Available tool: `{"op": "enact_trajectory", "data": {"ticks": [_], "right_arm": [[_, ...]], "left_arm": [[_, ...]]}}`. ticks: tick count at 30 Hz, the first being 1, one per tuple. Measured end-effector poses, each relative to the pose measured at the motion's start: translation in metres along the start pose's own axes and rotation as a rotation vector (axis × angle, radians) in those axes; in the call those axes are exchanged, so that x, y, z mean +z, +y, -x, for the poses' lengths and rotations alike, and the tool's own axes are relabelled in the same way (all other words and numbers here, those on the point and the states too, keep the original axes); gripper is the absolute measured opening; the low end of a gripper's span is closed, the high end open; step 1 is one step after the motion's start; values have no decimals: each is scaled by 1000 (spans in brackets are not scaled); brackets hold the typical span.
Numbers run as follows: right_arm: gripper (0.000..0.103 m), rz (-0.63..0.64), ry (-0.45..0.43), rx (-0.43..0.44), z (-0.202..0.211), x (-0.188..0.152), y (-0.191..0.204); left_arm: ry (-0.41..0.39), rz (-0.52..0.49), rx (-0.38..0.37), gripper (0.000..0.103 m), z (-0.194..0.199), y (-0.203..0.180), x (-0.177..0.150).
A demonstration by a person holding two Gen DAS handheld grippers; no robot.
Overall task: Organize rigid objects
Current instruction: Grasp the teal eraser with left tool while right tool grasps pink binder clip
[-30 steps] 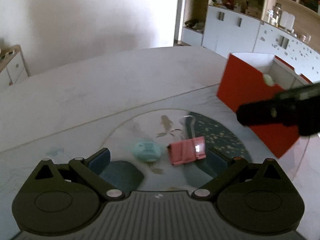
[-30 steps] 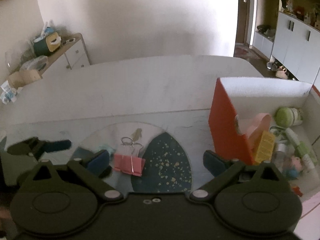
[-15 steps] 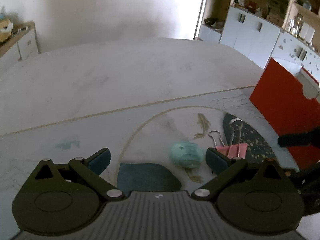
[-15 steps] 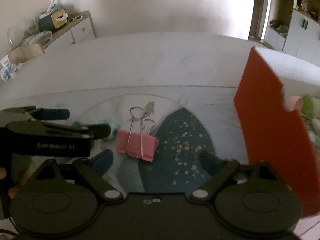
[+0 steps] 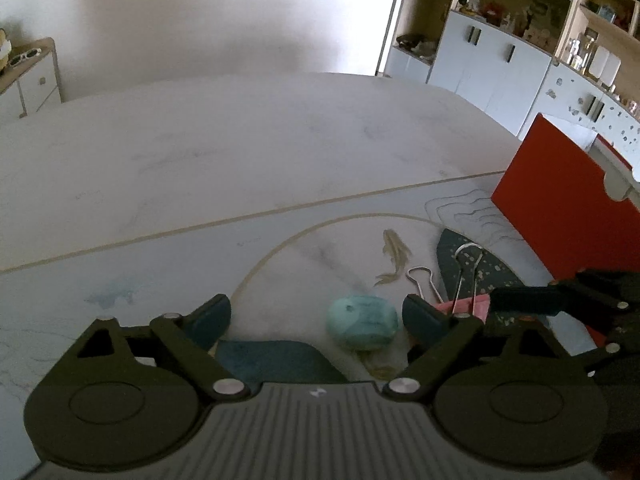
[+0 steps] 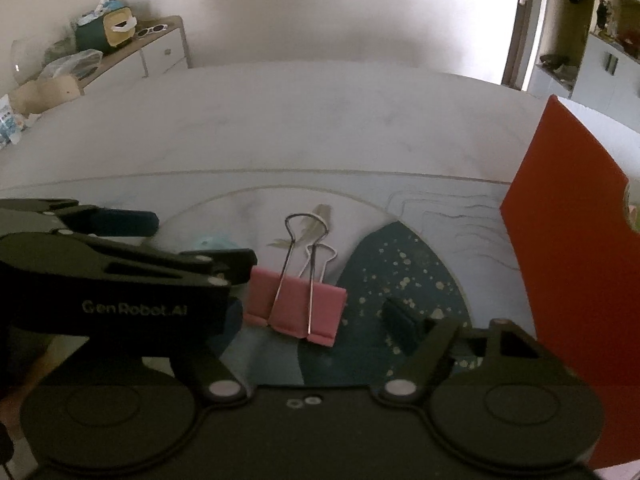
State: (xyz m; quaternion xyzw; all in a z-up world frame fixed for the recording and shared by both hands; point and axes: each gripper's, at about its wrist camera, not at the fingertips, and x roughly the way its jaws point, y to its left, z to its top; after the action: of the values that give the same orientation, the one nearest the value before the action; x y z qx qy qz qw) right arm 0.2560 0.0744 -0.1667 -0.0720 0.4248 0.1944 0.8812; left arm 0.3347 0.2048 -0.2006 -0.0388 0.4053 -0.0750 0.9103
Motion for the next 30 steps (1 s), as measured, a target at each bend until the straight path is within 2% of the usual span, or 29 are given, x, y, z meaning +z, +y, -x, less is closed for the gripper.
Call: {"op": "enact_trajectory", "data": {"ticks": [4, 6, 9, 10, 12, 17, 30], "right_arm": [[68, 13, -14, -19, -1, 0, 1], [60, 7, -20, -21, 0, 1, -2], [52, 8, -22, -22, 0, 1, -6], [52, 8, -22, -24, 0, 2, -8], [52, 7, -21, -23, -1, 2, -9], [50, -1, -20, -35, 1, 2, -9], [49, -48, -68, -26, 34, 2, -18]], "left_arm": [[-11, -13, 12, 85, 0, -4, 0], [-16, -20, 27, 74, 0, -5, -1], [-20, -30, 49, 66, 0, -7, 0], [-19, -31, 51, 65, 0, -7, 0], [-19, -41, 62, 55, 0, -8, 0], [-16, -43, 73, 38, 1, -10, -1], [-9, -19, 47, 38, 19, -9, -1]]}}
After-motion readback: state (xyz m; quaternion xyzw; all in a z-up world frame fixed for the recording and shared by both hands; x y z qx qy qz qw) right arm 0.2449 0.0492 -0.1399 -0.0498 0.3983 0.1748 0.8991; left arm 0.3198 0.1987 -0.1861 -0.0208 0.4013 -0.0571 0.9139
